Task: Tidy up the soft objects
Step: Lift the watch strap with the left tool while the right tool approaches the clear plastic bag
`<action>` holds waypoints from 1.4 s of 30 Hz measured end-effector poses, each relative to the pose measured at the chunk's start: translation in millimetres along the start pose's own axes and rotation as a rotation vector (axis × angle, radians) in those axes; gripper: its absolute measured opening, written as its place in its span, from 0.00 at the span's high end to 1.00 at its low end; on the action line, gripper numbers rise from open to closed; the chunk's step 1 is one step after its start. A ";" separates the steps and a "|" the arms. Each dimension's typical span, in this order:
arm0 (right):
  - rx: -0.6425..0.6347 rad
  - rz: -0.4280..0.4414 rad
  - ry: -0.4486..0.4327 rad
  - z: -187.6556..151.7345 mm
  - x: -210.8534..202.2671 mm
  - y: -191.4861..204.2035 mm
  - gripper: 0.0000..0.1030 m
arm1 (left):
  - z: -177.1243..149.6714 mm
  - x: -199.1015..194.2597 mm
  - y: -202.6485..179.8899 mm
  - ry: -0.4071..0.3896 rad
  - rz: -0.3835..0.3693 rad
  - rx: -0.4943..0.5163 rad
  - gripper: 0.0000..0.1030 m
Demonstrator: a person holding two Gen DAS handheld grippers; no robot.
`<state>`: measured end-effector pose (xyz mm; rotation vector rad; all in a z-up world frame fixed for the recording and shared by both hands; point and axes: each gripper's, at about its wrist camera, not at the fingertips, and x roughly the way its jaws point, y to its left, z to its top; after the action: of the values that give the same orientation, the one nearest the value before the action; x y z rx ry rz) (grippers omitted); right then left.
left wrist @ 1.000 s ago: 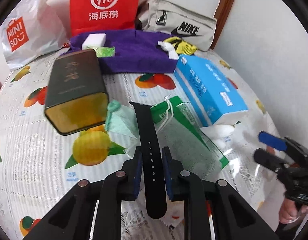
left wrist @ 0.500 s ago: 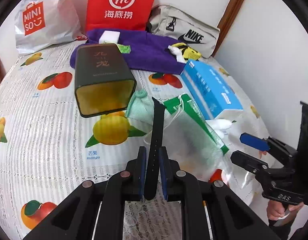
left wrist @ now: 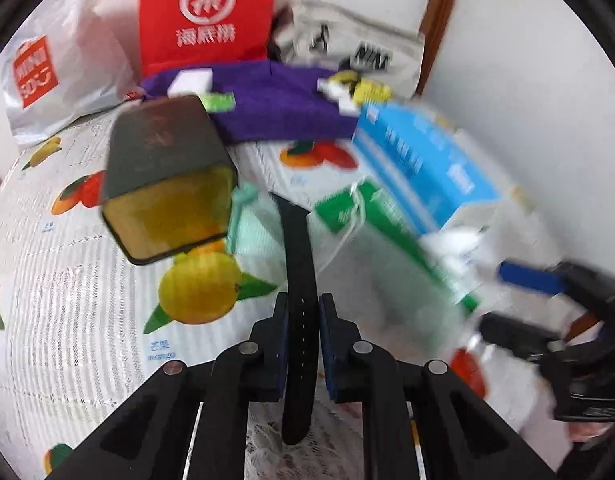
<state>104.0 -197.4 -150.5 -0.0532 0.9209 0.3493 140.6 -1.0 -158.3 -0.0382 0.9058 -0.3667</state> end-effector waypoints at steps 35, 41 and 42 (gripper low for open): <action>0.001 0.027 0.026 -4.4 10.6 0.8 0.42 | -16.1 7.4 10.6 0.070 0.031 0.046 0.90; 0.001 0.038 0.010 -2.2 8.2 3.9 0.42 | -15.5 -1.9 14.7 0.039 0.022 0.028 0.96; -0.003 0.041 0.007 -0.9 8.5 5.6 0.42 | -15.7 -6.1 17.1 0.031 0.024 0.018 0.96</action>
<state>106.2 -190.0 -157.2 -0.0386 0.9298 0.3884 130.0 18.9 -166.5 -0.0045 0.9330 -0.3537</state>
